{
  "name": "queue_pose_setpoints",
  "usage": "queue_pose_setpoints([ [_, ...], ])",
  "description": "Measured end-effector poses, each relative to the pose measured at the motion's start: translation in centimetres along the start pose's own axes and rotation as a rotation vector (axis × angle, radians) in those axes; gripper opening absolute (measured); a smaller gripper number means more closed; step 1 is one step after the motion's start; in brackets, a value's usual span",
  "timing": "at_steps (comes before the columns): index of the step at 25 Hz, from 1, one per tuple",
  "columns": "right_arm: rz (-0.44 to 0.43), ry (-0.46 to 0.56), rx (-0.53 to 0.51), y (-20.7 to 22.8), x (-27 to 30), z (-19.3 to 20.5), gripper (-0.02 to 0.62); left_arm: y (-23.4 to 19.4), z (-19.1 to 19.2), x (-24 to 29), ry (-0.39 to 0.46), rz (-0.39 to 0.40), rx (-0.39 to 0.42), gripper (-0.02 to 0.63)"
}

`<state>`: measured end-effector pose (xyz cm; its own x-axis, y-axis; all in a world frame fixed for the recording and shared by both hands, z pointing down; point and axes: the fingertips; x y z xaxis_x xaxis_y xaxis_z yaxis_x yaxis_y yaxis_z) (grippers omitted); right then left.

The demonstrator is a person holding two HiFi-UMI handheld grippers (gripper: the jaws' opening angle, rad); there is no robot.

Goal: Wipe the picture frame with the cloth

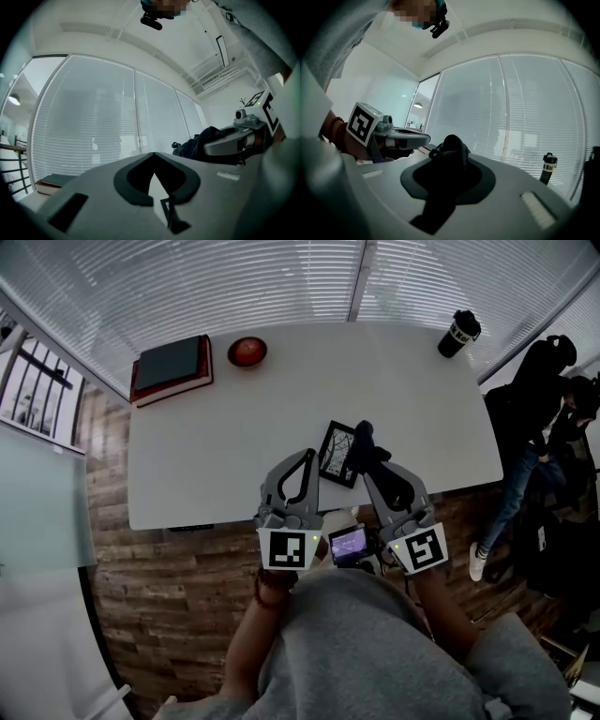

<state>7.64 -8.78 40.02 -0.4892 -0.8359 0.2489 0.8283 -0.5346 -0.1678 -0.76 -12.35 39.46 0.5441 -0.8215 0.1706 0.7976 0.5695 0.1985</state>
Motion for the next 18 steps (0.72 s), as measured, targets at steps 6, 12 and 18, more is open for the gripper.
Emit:
queue_pose_setpoints([
  [6, -0.01, -0.007, -0.009, -0.5, 0.0, 0.0, 0.08, 0.2, 0.4, -0.5, -0.004, 0.009, 0.007, 0.0],
  [12, -0.025, -0.02, -0.015, -1.0, 0.1, 0.1, 0.08, 0.0, 0.7, -0.8, -0.008, 0.005, 0.012, 0.0],
  [18, -0.05, -0.03, -0.018, -1.6, 0.2, 0.0, 0.08, -0.3, 0.9, -1.2, -0.02, 0.005, 0.031, 0.0],
])
Point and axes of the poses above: the fingertips, and each gripper's own axes: x forward along the fingers, y to its right, z out of its underside, and after that the axes turned 14 degrees about -y, right-handed
